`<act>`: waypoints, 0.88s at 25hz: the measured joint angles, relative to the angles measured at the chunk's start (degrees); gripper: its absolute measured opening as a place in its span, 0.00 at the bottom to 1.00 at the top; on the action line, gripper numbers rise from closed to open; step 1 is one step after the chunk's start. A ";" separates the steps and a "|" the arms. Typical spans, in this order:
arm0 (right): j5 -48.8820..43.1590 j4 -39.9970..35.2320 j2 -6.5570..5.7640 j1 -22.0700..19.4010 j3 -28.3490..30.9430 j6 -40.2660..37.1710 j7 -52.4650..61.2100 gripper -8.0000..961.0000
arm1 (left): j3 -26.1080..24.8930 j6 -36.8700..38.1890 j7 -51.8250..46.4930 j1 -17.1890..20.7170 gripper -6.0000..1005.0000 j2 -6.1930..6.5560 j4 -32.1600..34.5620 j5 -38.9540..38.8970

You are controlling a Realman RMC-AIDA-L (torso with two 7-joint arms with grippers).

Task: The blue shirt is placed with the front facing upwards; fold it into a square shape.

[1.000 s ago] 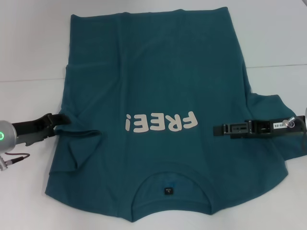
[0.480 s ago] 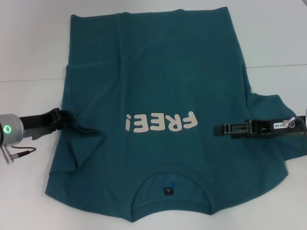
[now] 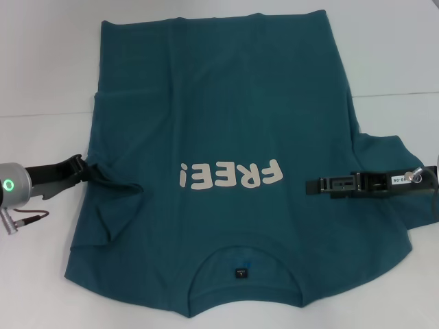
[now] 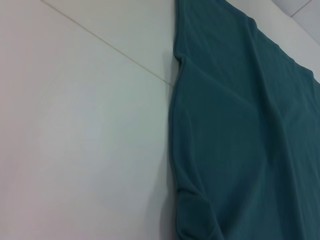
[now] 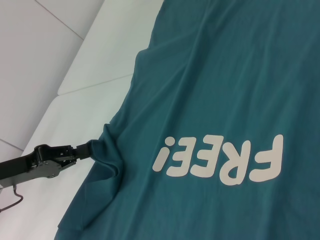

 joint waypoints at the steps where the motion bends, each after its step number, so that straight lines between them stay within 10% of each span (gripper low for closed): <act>1: 0.00 0.00 0.00 -0.02 0.00 0.00 0.00 0.98 | 0.00 -0.16 0.06 0.03 0.16 0.00 0.00 0.00; 5: 0.00 0.00 0.00 -0.14 0.03 -0.08 0.09 0.98 | -0.02 -0.68 0.27 0.20 0.02 -0.06 -0.25 0.00; 22: 0.00 0.00 -0.07 0.01 0.00 0.01 0.57 0.98 | -0.35 4.43 10.88 -0.65 0.08 -1.51 -0.48 -14.96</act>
